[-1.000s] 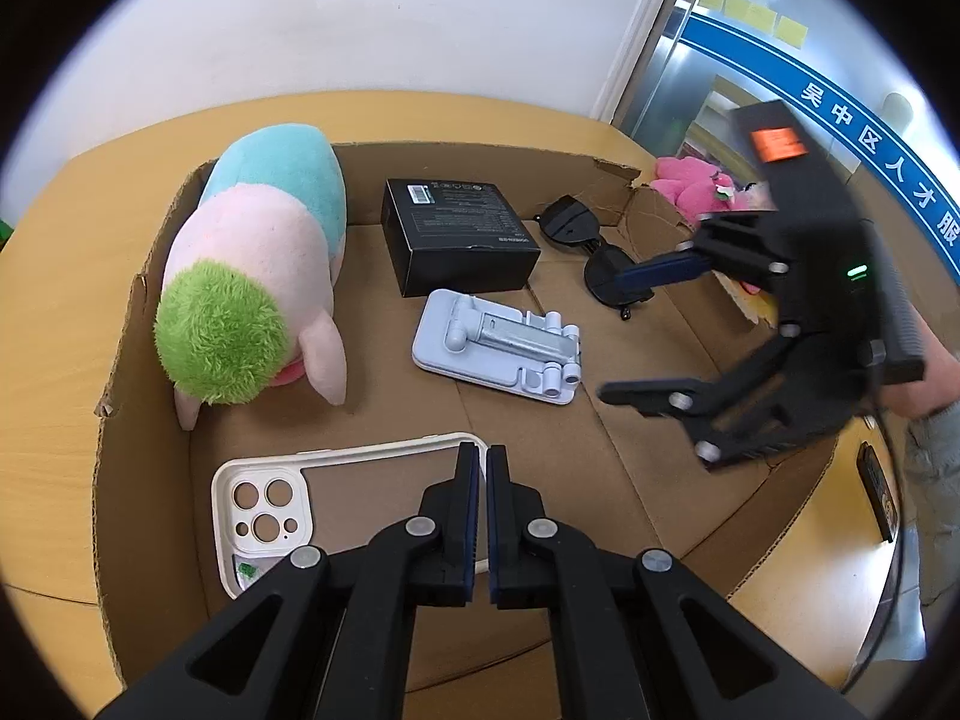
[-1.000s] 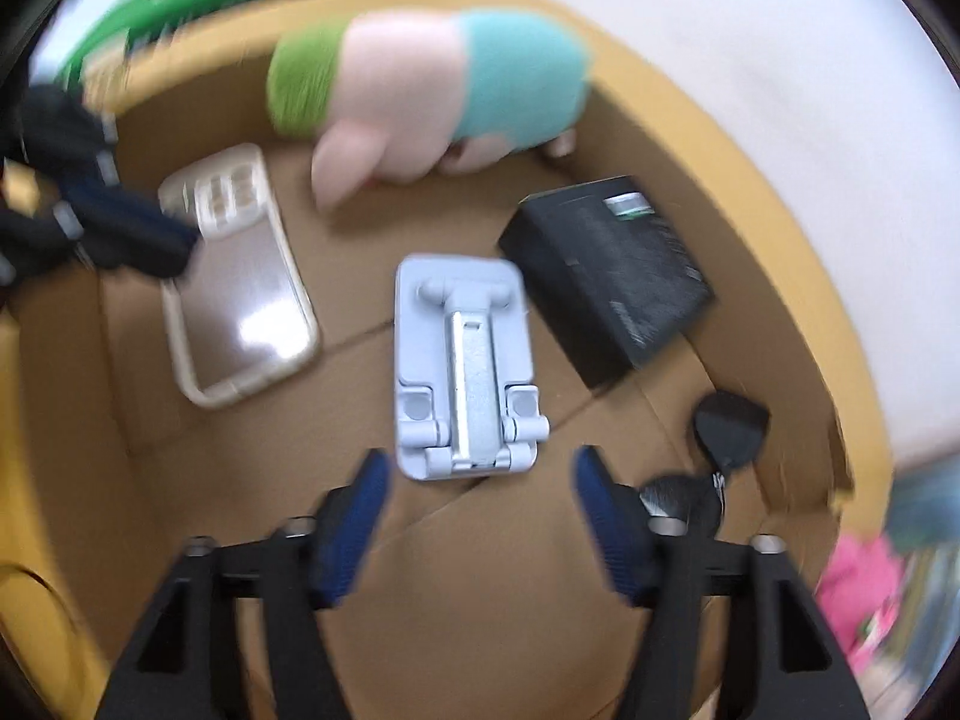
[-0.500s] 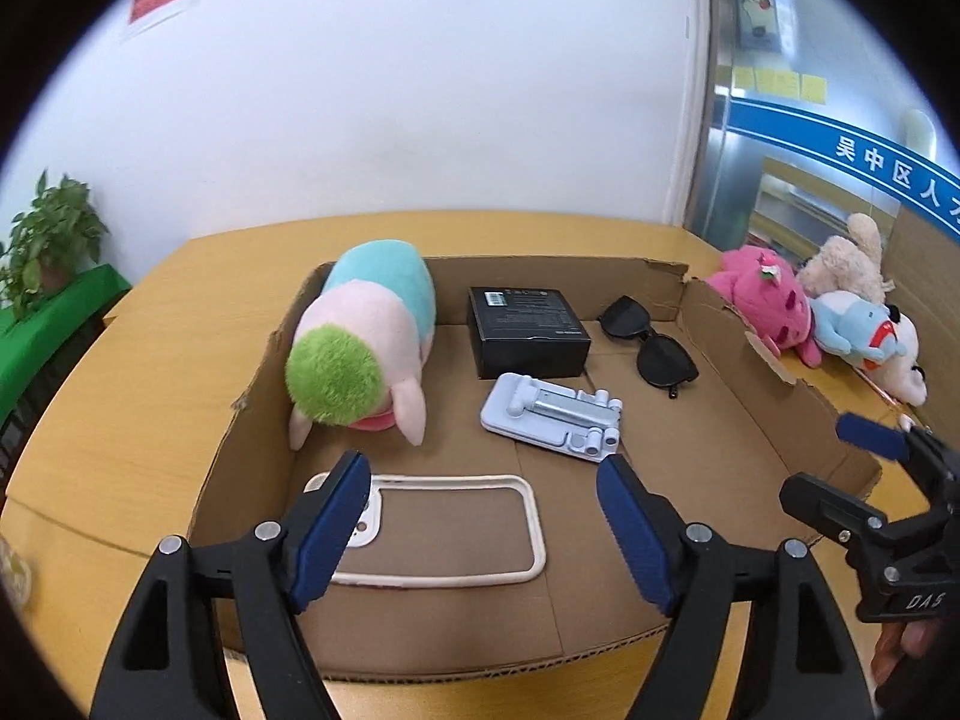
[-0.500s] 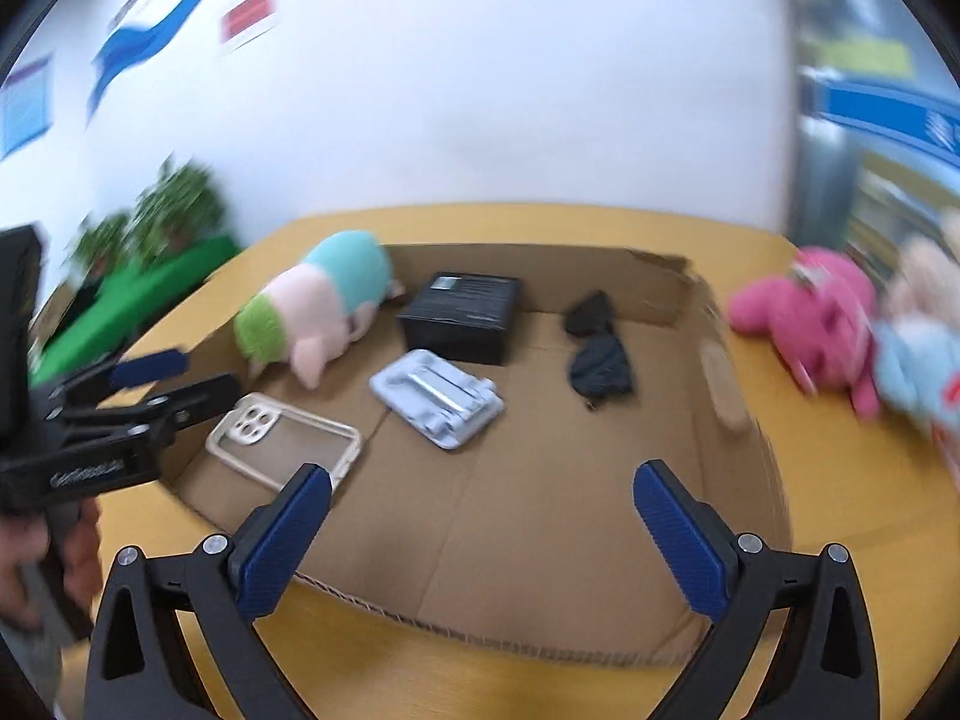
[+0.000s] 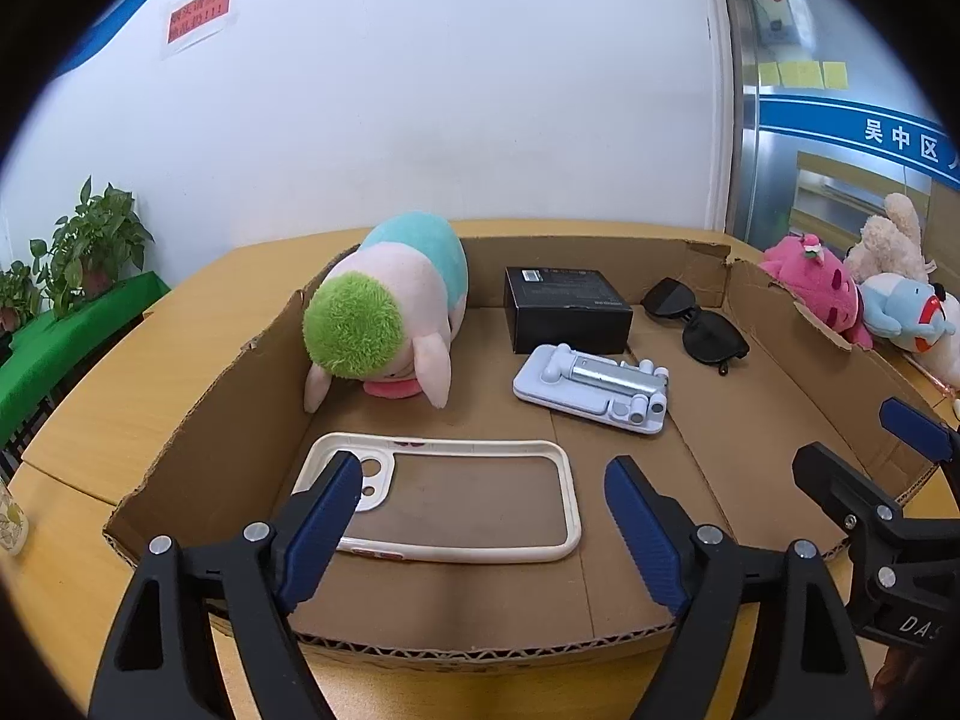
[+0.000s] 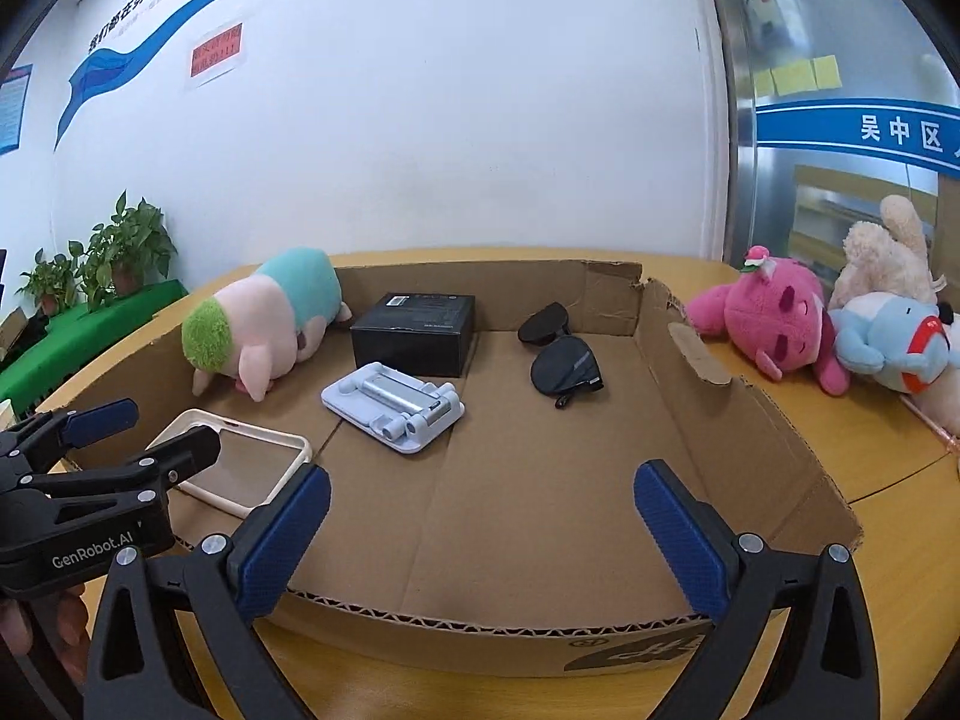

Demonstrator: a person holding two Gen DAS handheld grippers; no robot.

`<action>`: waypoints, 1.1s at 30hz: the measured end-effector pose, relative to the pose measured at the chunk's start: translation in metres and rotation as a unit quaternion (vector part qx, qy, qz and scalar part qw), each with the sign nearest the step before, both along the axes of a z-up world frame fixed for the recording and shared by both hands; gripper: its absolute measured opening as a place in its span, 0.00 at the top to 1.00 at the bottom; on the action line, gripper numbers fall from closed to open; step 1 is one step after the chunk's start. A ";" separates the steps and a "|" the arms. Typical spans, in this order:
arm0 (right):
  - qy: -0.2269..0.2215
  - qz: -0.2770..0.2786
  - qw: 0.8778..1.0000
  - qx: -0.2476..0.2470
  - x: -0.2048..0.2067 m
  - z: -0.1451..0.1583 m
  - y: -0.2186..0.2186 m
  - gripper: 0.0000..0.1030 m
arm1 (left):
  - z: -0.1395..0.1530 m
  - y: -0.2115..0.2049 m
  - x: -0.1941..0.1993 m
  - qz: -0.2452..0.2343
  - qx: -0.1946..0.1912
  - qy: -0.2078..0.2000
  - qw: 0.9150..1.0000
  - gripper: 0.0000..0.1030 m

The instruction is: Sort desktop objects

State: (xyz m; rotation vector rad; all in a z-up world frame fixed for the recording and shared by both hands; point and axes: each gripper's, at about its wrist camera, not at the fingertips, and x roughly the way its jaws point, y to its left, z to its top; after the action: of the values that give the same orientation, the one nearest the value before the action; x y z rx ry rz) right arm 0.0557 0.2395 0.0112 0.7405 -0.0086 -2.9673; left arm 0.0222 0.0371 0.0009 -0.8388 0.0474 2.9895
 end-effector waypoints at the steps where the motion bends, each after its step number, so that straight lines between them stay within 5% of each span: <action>1: -0.001 0.000 1.000 0.000 0.000 -0.001 0.000 0.00 | -0.001 0.000 0.002 0.000 0.000 0.009 1.000 0.19; 33: -0.006 0.001 1.000 0.001 0.000 -0.001 -0.001 0.00 | -0.002 0.003 0.003 -0.009 0.002 0.027 1.000 0.12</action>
State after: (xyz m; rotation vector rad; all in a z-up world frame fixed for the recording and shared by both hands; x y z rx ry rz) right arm 0.0554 0.2388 0.0105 0.7580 -0.0044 -2.9615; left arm 0.0252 0.0396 -0.0006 -0.7517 0.0508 2.9946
